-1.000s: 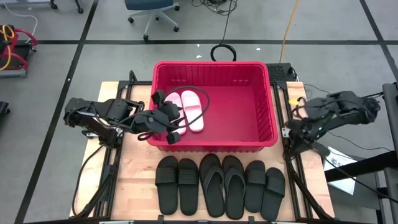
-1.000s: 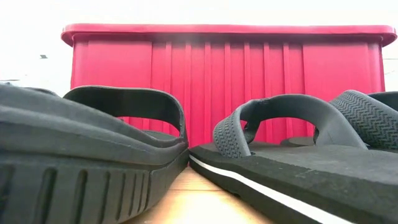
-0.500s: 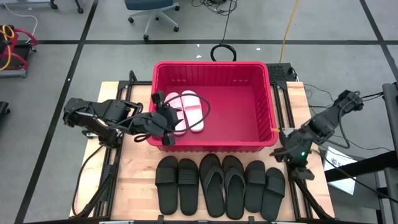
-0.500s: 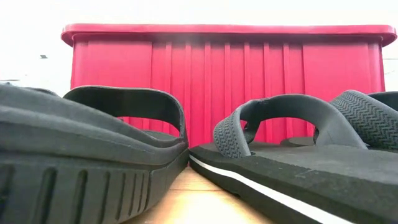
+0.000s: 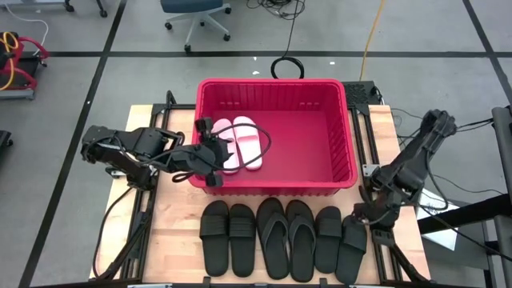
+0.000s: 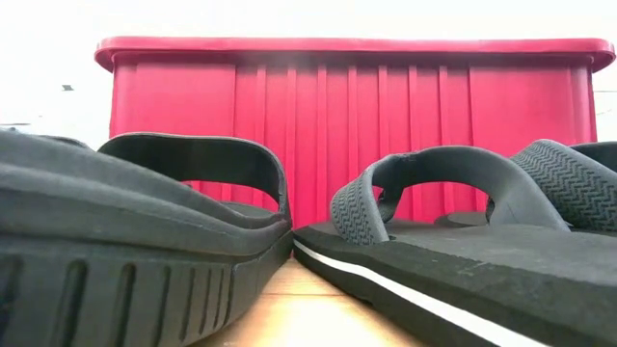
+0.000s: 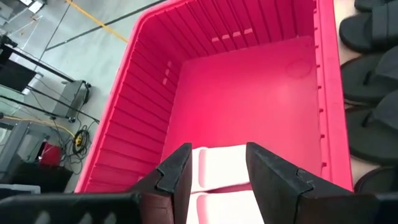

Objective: Pick and place slides into bin
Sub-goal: Put the black slide into the bin

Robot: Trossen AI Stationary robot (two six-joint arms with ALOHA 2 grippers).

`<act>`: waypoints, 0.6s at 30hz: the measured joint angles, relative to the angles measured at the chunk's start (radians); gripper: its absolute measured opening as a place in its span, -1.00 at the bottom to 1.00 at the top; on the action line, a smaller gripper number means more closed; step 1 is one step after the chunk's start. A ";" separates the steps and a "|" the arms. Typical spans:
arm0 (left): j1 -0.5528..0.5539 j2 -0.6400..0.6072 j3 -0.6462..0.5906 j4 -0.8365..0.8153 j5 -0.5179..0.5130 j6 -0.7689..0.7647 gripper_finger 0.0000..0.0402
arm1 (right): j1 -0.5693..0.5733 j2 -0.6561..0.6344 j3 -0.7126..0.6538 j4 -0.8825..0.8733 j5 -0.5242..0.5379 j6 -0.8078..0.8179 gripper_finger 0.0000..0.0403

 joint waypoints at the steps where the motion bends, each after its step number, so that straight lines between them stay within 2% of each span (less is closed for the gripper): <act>1: 0.000 0.000 0.000 -0.003 0.000 0.000 -0.27 | 0.008 0.004 -0.018 0.025 0.000 0.002 -1.00; 6: 0.000 0.000 0.000 -0.004 0.000 0.006 -0.27 | 0.020 0.009 -0.084 0.109 0.000 0.016 -1.00; 13: 0.000 0.000 0.000 -0.003 0.000 0.012 -0.27 | 0.020 0.010 -0.160 0.114 -0.002 0.132 -1.00; 18: 0.000 0.000 0.000 -0.002 0.007 0.012 -0.27 | 0.020 0.010 -0.194 0.114 0.000 0.126 -0.88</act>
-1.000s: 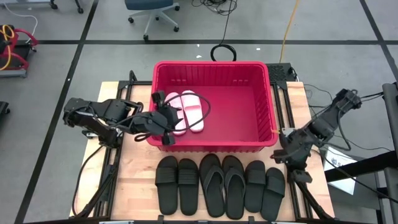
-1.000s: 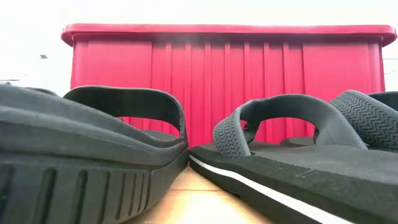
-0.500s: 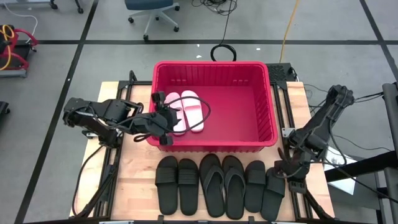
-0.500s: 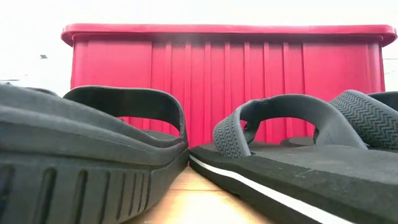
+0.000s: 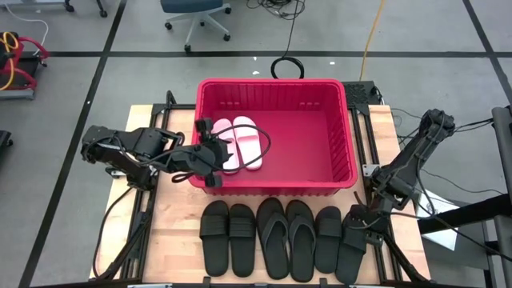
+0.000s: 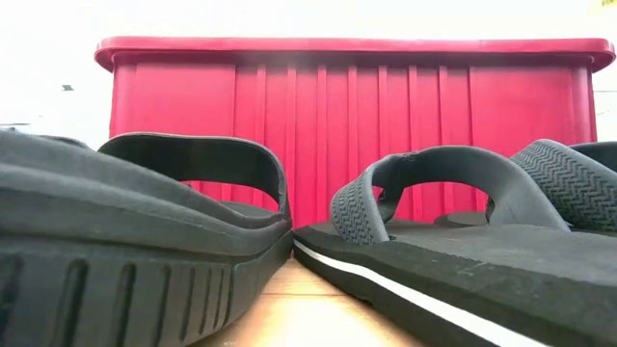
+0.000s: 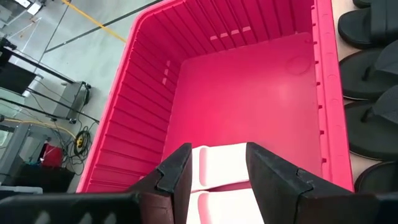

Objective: Pick and place slides into bin
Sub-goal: Put the black slide into the bin

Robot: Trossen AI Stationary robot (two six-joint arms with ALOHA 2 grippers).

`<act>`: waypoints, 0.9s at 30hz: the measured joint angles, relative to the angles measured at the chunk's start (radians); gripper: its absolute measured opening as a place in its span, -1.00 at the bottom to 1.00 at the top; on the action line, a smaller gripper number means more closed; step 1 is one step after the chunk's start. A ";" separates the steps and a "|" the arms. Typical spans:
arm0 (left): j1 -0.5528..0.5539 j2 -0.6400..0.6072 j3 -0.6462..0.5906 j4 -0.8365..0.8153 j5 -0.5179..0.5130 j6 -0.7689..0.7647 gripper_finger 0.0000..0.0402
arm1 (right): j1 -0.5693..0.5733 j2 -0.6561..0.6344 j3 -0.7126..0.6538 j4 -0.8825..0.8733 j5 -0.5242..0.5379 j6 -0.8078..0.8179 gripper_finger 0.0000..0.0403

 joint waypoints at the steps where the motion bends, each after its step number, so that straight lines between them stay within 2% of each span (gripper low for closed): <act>1: 0.000 0.000 0.000 0.000 0.010 0.000 -0.27 | 0.000 0.000 -0.004 -0.001 0.000 -0.005 -0.83; 7: 0.001 0.000 0.000 0.001 0.051 -0.004 -0.27 | -0.001 -0.001 -0.005 -0.045 0.044 -0.110 -0.52; 12: 0.001 0.000 0.000 0.001 0.052 -0.004 -0.27 | -0.002 -0.001 -0.005 -0.071 0.244 -0.176 -0.38; 14: 0.001 0.000 0.000 0.001 0.052 -0.005 -0.27 | -0.002 -0.001 -0.005 -0.076 0.285 -0.188 -0.36; 20: 0.001 0.000 0.000 0.002 0.052 -0.008 -0.27 | -0.002 -0.001 -0.014 -0.099 0.283 -0.191 -0.36; 23: 0.001 0.000 0.000 0.002 0.052 -0.008 -0.27 | -0.002 -0.001 -0.066 -0.016 0.282 -0.189 -0.36; 27: 0.001 0.000 0.000 0.002 0.052 -0.005 -0.27 | -0.003 -0.001 -0.155 0.135 0.209 -0.184 -0.36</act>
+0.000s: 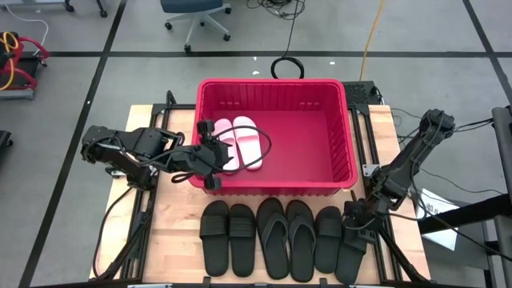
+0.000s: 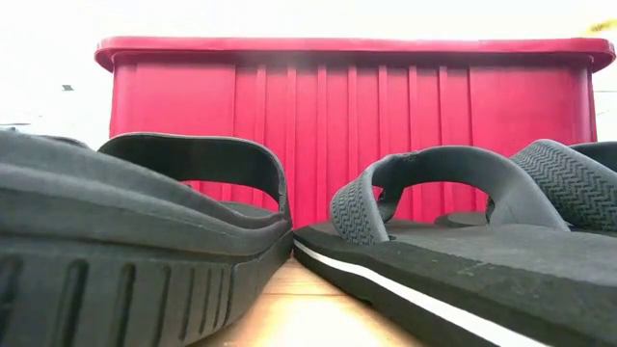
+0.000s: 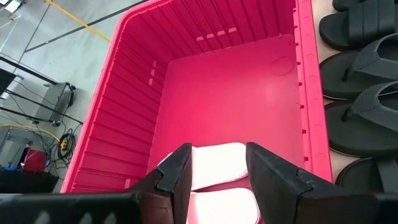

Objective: Pick and place slides into bin
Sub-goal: Put the black slide into the bin

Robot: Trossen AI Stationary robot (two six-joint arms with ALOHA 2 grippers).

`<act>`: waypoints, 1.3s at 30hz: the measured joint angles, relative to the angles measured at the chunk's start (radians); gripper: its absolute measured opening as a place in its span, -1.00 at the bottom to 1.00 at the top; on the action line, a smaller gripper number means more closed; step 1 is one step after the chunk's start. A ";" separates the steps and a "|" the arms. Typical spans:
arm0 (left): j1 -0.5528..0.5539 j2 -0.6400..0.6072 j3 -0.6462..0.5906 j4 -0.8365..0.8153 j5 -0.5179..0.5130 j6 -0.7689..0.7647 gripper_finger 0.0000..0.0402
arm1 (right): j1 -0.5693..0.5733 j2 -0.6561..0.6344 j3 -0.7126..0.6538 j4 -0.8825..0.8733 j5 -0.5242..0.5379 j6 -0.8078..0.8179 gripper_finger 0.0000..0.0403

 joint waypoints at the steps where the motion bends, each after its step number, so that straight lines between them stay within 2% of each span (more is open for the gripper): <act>1: 0.000 0.000 0.000 0.000 0.000 0.003 -0.27 | 0.000 0.000 -0.017 0.026 -0.021 0.003 -0.36; 8: 0.001 0.000 0.000 0.001 0.000 0.010 -0.27 | 0.000 -0.008 -0.080 0.090 -0.106 0.065 -0.35; 20: 0.009 0.000 0.000 0.001 0.024 0.004 -0.27 | 0.000 -0.037 -0.101 0.172 -0.055 0.004 -0.35; 23: 0.009 0.000 0.000 0.002 0.043 0.005 -0.27 | 0.000 -0.037 -0.158 0.290 -0.065 0.014 -0.35; 27: 0.010 0.000 0.000 0.002 0.044 0.013 -0.27 | 0.000 -0.039 -0.258 0.557 -0.105 0.098 -0.35; 31: 0.020 0.000 0.000 0.002 0.044 0.014 -0.27 | 0.000 -0.040 -0.339 0.806 -0.076 0.171 -0.37; 39: 0.040 0.000 0.000 0.002 0.044 0.013 -0.27 | 0.000 -0.040 -0.400 0.856 -0.047 0.279 -0.55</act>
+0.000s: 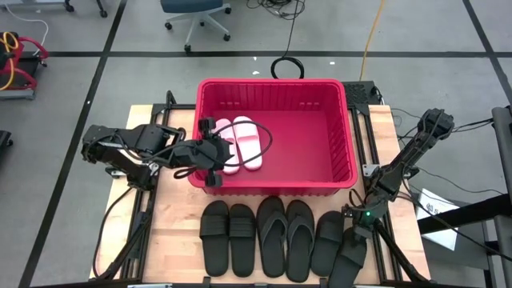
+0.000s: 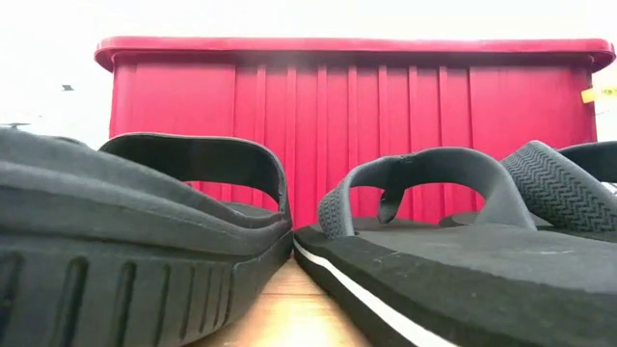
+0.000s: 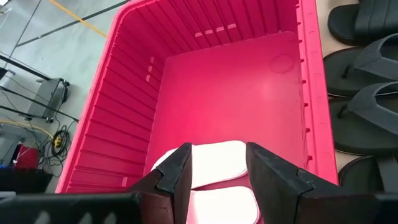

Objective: Pick and place slides into bin
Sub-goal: Put the black slide into the bin

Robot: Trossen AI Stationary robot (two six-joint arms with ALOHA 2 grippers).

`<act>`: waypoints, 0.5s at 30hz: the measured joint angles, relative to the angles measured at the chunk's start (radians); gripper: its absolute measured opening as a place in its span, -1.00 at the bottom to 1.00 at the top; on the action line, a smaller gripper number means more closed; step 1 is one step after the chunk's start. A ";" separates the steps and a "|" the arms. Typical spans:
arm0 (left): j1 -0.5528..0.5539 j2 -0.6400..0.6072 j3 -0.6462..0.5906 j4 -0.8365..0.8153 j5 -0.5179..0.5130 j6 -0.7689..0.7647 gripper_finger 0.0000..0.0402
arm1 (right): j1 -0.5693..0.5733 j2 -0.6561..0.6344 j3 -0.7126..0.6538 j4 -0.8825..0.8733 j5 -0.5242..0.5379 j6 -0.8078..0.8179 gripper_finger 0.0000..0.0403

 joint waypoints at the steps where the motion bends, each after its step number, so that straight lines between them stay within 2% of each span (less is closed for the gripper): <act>1: 0.001 0.000 0.000 0.000 0.000 0.000 -0.27 | 0.000 0.000 0.000 0.002 0.000 0.003 -0.57; 8: 0.001 0.000 0.000 0.000 0.000 0.000 -0.27 | 0.000 0.000 0.000 0.048 0.000 -0.037 -0.66; 15: 0.001 0.000 0.000 0.000 0.000 0.000 -0.27 | 0.000 0.000 0.000 0.065 0.000 -0.072 -0.96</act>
